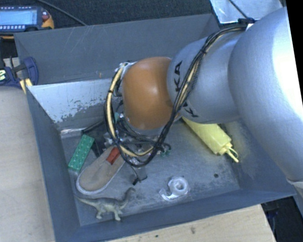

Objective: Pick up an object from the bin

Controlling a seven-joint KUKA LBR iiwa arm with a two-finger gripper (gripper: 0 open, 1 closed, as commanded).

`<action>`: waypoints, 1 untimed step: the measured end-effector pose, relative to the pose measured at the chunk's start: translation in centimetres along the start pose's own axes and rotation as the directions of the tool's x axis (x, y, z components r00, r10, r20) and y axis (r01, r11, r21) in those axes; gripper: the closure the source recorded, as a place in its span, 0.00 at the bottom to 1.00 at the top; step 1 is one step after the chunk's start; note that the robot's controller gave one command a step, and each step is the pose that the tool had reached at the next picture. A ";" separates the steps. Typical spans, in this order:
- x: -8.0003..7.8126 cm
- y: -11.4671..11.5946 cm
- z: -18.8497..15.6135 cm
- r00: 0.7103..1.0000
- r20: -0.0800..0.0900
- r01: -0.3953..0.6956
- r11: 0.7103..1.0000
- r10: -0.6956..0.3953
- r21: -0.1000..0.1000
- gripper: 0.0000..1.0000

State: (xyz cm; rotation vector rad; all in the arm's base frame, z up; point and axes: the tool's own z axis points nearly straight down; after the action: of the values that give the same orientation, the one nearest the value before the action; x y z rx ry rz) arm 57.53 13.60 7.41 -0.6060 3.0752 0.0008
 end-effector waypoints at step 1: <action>-3.4 -0.8 0.3 0.919 -0.002 0.395 0.919 -0.395 -0.003 1.00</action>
Offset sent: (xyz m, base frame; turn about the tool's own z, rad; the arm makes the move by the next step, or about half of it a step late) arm 0.0000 0.0000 0.0000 0.0000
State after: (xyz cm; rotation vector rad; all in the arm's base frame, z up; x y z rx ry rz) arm 61.02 14.13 7.13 -1.2141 2.8932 0.0016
